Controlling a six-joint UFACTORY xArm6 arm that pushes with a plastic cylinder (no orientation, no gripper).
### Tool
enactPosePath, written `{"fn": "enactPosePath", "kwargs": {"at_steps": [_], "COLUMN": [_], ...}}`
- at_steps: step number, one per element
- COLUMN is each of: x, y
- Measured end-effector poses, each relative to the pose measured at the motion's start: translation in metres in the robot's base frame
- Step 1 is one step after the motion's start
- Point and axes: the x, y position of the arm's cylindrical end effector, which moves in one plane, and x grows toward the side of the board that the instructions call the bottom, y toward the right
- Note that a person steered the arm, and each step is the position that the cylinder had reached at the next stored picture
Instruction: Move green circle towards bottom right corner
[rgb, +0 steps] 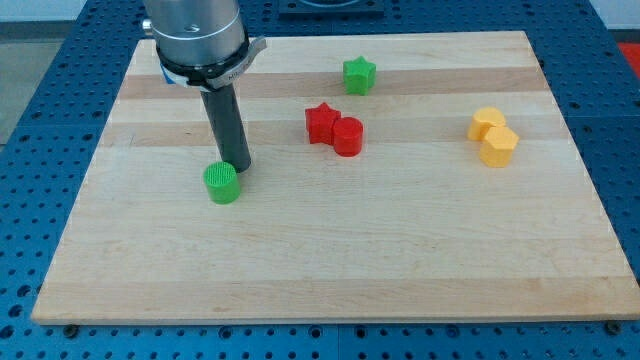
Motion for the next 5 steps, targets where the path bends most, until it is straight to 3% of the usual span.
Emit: {"fn": "enactPosePath", "kwargs": {"at_steps": [2, 3, 4, 5], "x": [0.018, 0.047, 0.055, 0.044], "y": [-0.058, -0.037, 0.026, 0.013]}}
